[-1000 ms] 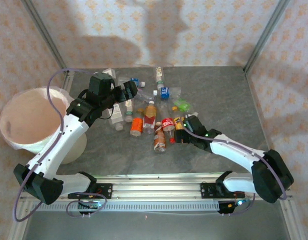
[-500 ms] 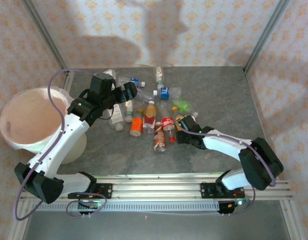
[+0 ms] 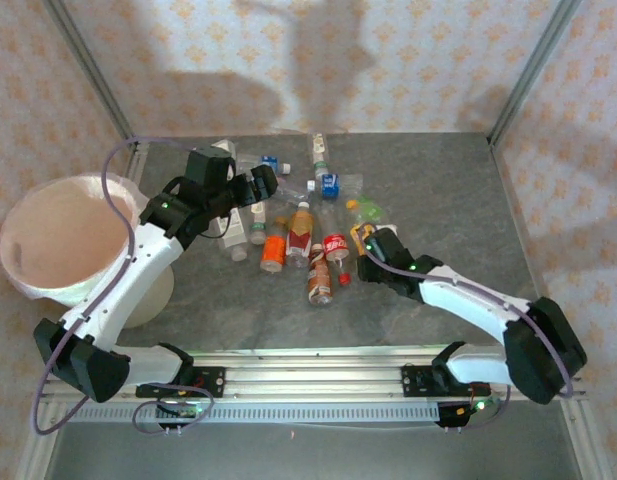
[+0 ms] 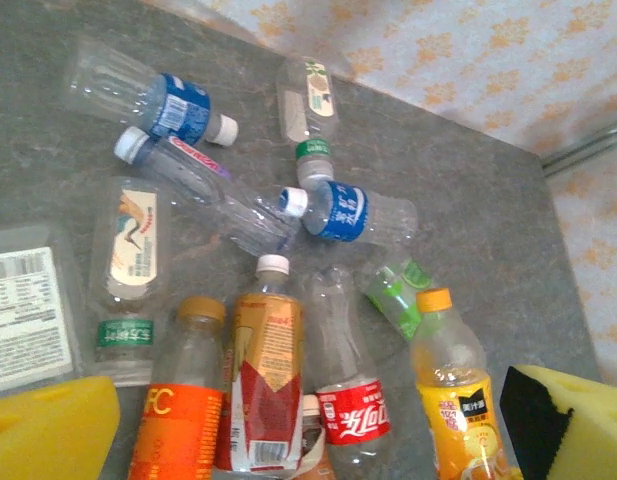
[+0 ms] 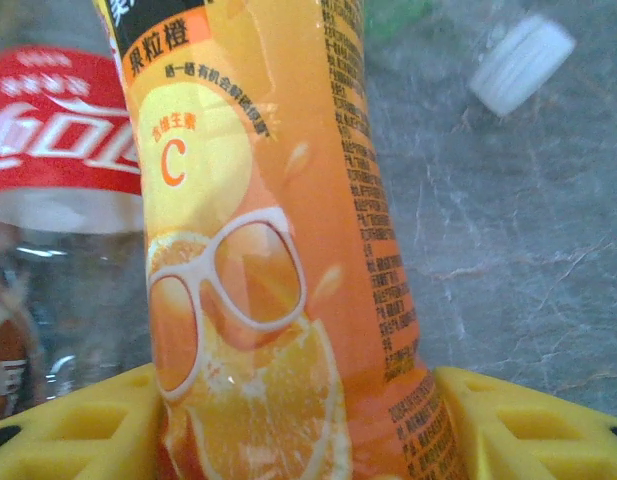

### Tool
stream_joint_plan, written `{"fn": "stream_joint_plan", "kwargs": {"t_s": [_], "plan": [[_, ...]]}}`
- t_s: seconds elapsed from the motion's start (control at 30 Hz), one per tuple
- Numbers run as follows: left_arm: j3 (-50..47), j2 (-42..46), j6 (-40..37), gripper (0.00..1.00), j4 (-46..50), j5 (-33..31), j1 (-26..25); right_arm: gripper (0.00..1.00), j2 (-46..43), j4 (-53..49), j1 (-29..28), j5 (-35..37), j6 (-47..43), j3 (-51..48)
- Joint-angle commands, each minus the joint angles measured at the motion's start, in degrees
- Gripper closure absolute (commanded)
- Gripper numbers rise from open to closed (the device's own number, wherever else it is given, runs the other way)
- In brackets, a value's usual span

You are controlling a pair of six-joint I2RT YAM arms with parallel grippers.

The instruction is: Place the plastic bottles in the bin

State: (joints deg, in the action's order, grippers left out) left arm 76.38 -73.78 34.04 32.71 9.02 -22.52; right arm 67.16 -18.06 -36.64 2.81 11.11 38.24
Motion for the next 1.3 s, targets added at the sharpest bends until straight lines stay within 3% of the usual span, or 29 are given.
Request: {"fn": "stream_joint_plan", "kwargs": {"t_s": [0.0,0.23,0.53,0.83,0.93,1.0,1.07,1.13,1.27], "plan": [[-1.8,0.1,-0.3,0.00,-4.2,4.9,-0.4,0.48,-3.9,-1.3,-0.6,0.2,-2.4,2.4],[-5.2,-1.9,-6.1,0.00,-11.5,20.5,-1.3,0.51,-6.9,5.3,-2.5,-8.5,-3.2,5.0],[-13.3,-6.0,3.1,0.00,-33.8,35.1,-1.5,0.51,-5.9,18.3,-4.6,-17.7,3.8,6.6],[-16.0,-8.8,9.4,0.00,-47.2,35.7,-2.2,0.51,-2.4,22.9,-5.3,-22.0,6.2,8.6],[-15.1,-10.0,8.7,0.00,-47.5,36.0,-3.3,0.51,-0.5,24.1,-5.9,-23.4,6.6,9.9],[-14.6,-10.3,7.4,0.01,-44.6,32.8,-3.4,0.51,0.0,25.7,-6.1,-23.8,7.6,10.3],[-15.1,-9.7,7.4,0.08,-43.0,27.7,-3.5,0.51,0.0,27.2,-6.2,-24.0,8.2,10.2],[-15.5,-8.8,7.6,0.21,-41.9,24.0,-3.5,0.51,-0.3,27.0,-6.2,-23.7,8.0,10.0],[-16.6,-7.6,8.1,0.30,-44.4,23.6,-3.5,0.50,-0.8,26.2,-6.2,-24.9,6.8,9.6]]}}
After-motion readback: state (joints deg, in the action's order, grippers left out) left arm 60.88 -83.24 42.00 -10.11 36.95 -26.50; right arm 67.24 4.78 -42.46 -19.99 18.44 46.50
